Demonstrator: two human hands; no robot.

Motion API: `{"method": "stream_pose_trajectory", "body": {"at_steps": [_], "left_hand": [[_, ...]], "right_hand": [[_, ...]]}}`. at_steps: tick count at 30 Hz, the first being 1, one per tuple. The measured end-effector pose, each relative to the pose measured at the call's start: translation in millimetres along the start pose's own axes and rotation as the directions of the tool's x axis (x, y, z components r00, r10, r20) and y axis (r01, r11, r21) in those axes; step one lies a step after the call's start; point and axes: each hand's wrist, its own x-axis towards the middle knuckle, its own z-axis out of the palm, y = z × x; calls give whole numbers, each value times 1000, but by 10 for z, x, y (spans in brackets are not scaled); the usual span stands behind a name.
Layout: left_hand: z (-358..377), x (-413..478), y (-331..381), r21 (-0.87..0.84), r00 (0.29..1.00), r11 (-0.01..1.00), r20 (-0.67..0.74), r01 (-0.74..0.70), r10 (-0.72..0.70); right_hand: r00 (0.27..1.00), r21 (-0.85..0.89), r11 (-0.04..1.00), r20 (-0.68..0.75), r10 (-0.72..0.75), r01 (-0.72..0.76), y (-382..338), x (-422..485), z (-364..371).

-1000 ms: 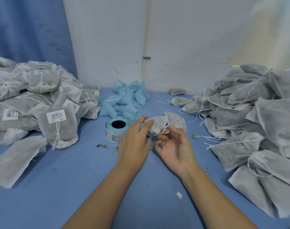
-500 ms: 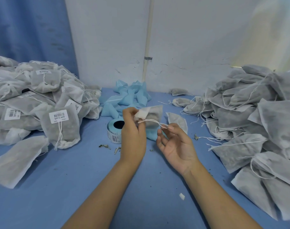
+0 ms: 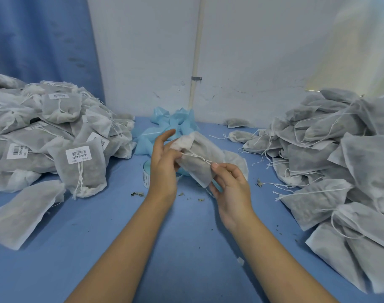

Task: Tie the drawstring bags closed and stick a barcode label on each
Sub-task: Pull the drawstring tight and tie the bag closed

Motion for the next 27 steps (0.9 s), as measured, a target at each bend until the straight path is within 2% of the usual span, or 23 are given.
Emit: {"method": "stream_pose_trajectory", "body": {"at_steps": [2,7,9,17,20,23,25,27], "left_hand": [[16,-23,-48,-101,998,993,28,67,-64],[121,-135,-175,62,996,998,83,31,-36],[155,-154,-193,126,998,992,45,29,-35],[109,-141,-226,183,992,980,-115,73,-52],[103,-143,-223,230,987,973,-160,33,5],[70,-141,-201,313,979,946,-154,-81,135],[35,-135,-178,400,963,903,-139,-158,230],[-8,-124,-158,467,949,859,-112,-212,295]], "right_hand": [[999,57,998,-21,24,-23,-1,-8,24],[998,101,994,-46,47,-43,16,-34,89],[997,96,994,-56,52,-46,42,-39,105],[995,59,994,-18,96,-94,125,-39,116],[997,-75,996,56,53,-49,175,-27,107],[995,-296,955,97,2,27,248,2,63],[993,-497,861,103,-64,107,280,48,11],[972,-662,713,193,-132,228,292,88,-52]]}}
